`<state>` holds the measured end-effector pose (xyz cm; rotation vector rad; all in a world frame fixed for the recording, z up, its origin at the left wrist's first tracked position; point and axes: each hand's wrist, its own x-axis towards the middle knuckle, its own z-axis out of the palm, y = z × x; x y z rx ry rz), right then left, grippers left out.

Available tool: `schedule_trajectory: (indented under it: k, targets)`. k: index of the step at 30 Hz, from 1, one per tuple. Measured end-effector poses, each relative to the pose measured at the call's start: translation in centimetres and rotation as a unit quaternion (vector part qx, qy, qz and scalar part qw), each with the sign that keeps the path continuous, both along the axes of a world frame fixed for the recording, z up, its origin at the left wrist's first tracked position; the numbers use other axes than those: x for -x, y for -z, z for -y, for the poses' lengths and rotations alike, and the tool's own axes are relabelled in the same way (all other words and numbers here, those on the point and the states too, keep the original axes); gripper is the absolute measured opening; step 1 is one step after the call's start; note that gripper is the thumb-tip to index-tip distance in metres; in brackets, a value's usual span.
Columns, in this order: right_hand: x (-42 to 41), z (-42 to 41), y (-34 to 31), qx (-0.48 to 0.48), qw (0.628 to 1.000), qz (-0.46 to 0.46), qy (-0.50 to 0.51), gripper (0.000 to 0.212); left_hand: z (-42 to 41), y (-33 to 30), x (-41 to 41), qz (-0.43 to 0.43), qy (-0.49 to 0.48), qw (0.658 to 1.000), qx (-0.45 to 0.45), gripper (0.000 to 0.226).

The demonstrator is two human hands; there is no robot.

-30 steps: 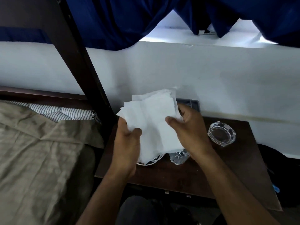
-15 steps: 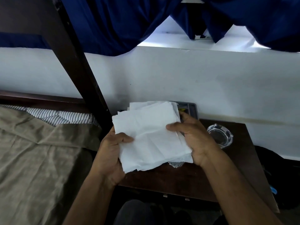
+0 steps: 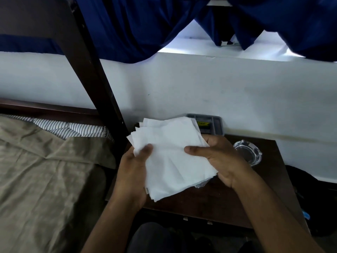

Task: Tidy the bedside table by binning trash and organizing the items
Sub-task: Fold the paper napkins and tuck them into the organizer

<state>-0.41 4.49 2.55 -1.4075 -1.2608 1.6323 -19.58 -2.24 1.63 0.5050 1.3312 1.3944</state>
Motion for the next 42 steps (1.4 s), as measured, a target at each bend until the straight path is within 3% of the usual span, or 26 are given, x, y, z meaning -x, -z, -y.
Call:
schedule_trajectory:
  k: [3,6,7,9,11,13,16,21,24,26,27,28,29,31,32,34,36,39,40,42]
  targets:
    - [1.5,1.1,-1.0,-0.160,0.977,0.133,0.051,0.009,0.1,-0.1,-1.6,-0.162,-0.041,0.985,-0.032,0.021]
    - [3.8,3.0,-2.1,-0.327,0.904,0.262,0.087,0.015,0.1,-0.6,-3.6,-0.239,-0.090,0.965,-0.067,0.022]
    - [4.6,3.8,-2.5,-0.356,0.885,0.288,0.088,0.008,0.1,-0.6,-4.1,-0.249,-0.097,0.961,-0.077,0.022]
    - [6.0,5.5,-2.8,-0.406,0.858,0.303,0.088,0.017,0.2,-0.8,-4.9,-0.223,-0.083,0.966,-0.103,0.023]
    - [6.5,6.7,-3.0,-0.427,0.857,0.281,0.066,0.024,0.4,-0.9,-5.0,-0.135,-0.053,0.984,-0.106,0.045]
    - [6.4,7.1,-3.2,-0.386,0.888,0.249,-0.001,0.032,0.6,-1.0,-4.5,-0.010,-0.041,0.997,-0.070,0.068]
    - [5.5,7.0,-3.1,-0.328,0.916,0.217,-0.077,0.042,0.5,-1.4,-4.0,0.074,0.004,0.995,-0.074,0.065]
    - [4.9,5.4,-4.3,-0.247,0.953,0.151,-0.091,0.058,-0.5,-2.6,-2.9,0.059,0.078,0.987,-0.130,0.089]
    - [4.4,3.8,-4.5,-0.218,0.963,0.126,-0.099,0.053,-0.7,-3.0,-2.6,0.053,0.150,0.972,-0.171,0.101]
    - [3.9,3.1,-4.4,-0.174,0.977,0.082,-0.096,0.049,-0.2,-3.3,-3.1,0.051,0.165,0.965,-0.198,0.092]
    - [3.6,2.7,-4.3,-0.159,0.981,0.062,-0.096,0.048,-0.5,-3.0,-3.1,0.107,0.171,0.962,-0.186,0.076]
    - [3.4,2.4,-4.1,-0.153,0.983,0.047,-0.091,0.047,-1.0,-3.0,-3.1,0.055,0.127,0.977,-0.163,0.060]
    - [3.1,2.1,-3.8,-0.153,0.985,0.036,-0.076,0.046,-0.4,-1.7,-2.8,-0.009,0.125,0.971,-0.205,0.055]
    - [2.3,1.3,-3.1,-0.156,0.987,0.016,-0.033,0.042,-0.9,-1.2,-4.4,0.091,0.167,0.962,-0.194,0.085]
    - [1.8,0.9,-2.7,-0.158,0.987,0.015,-0.011,0.040,-2.3,-1.6,-4.7,0.094,0.203,0.954,-0.200,0.099]
    - [0.8,0.2,-2.2,-0.168,0.985,0.024,0.035,0.030,-3.2,-1.8,-5.1,0.149,0.239,0.943,-0.177,0.104]
    - [-0.4,-0.6,-1.8,-0.158,0.984,-0.029,0.079,0.032,-4.2,-1.2,-5.5,0.035,0.174,0.968,-0.176,0.096]
    - [-1.8,-1.7,-1.7,-0.122,0.978,-0.114,0.126,0.041,-5.4,-0.7,-5.7,-0.111,0.107,0.979,-0.131,0.046]
    - [-2.1,-2.0,-1.7,-0.105,0.976,-0.136,0.132,0.039,-5.2,-0.5,-6.0,-0.134,0.074,0.979,-0.137,0.040]
    - [-2.4,-2.4,-1.5,-0.061,0.969,-0.195,0.135,0.035,-4.8,0.3,-6.5,-0.096,0.041,0.985,-0.138,0.053]
